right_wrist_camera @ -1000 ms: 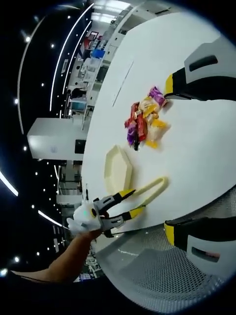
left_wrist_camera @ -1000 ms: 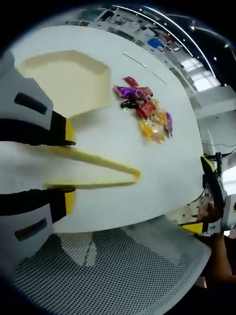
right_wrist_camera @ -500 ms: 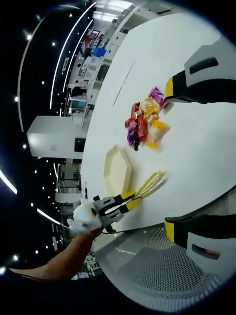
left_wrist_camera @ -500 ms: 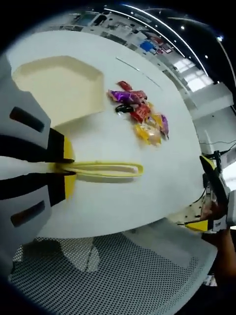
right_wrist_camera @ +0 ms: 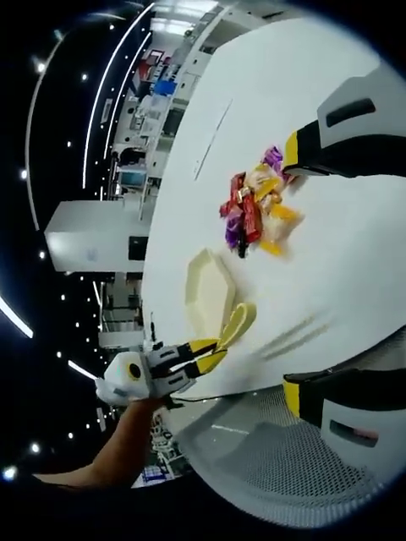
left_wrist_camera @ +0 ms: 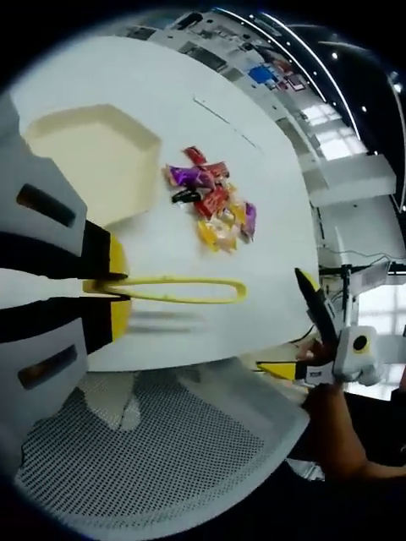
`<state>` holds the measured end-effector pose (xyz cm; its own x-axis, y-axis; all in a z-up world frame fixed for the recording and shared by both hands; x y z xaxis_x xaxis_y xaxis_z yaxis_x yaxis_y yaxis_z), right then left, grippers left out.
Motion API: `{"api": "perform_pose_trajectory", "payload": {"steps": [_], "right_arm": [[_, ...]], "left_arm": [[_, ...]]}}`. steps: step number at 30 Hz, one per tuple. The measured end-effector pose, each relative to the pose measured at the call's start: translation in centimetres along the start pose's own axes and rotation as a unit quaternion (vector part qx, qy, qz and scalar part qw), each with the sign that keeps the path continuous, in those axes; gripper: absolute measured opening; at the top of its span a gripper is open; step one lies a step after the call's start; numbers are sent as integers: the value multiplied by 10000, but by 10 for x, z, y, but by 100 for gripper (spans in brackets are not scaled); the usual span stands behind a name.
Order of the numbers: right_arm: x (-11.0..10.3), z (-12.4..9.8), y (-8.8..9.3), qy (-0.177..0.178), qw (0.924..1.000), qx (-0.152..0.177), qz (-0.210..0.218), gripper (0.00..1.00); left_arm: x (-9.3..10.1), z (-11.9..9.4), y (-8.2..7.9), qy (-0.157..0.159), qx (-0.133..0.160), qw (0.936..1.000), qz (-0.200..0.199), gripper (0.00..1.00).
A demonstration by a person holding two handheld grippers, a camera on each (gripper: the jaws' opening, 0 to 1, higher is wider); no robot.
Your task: Place the target food into the container with the food tongs after gripping and lifting it, then release it inside without dropping or visibly crushing the food.
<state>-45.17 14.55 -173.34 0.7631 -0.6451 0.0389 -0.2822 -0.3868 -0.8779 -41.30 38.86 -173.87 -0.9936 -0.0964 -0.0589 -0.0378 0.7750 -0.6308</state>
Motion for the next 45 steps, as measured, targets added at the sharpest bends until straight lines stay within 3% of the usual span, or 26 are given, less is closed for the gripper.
{"api": "perform_pose_trajectory", "payload": {"steps": [7, 11, 16, 22, 24, 30, 35, 36, 38, 45], "right_arm": [[5, -5, -32, -204, 9993, 311, 53, 91], [1, -9, -70, -540, 9955, 772, 117, 87], [-8, -14, -121, -1017, 9876, 1199, -8, 74], [-15, -12, -162, -1337, 9809, 1412, -105, 61], [-21, -12, -175, -1552, 9755, 1554, -118, 57], [-25, -4, -187, -1803, 9691, 1683, -39, 50], [-36, 4, -192, -2184, 9605, 1724, -7, 45], [-41, 6, -192, -2332, 9579, 1672, -13, 39], [-43, 9, -192, -2335, 9581, 1658, -31, 33], [-49, 14, -193, -2464, 9551, 1644, 29, 29]], "left_arm": [[-12, -40, -34, -1, 356, 9992, 157, 1], [-20, -65, -62, 8, 680, 9974, 250, 1], [-21, -88, -95, 151, 973, 9945, 360, 1], [-21, -103, -115, 230, 1107, 9927, 409, 1], [-19, -108, -121, 314, 1256, 9907, 414, 1], [-17, -122, -134, 391, 1442, 9880, 405, 1], [-12, -122, -133, 503, 1230, 9905, 346, 1], [-11, -121, -133, 540, 1182, 9911, 279, 1], [-10, -121, -130, 530, 1119, 9919, 293, 1], [-8, -121, -131, 608, 1177, 9910, 209, 2]]}}
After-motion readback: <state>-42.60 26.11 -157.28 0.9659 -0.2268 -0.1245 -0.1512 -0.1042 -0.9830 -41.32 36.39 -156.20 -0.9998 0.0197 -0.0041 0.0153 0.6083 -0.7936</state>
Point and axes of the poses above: the point that each gripper's makers call its tool centre point, and the gripper's own axes: z roughly forward along the fingers, x roughly to its right, y roughly out of its underside, the point moved 6 cm from there along -z, roughly backward along the fingers, and after that the axes turned 4 degrees about -x, right-handed, at the moved point
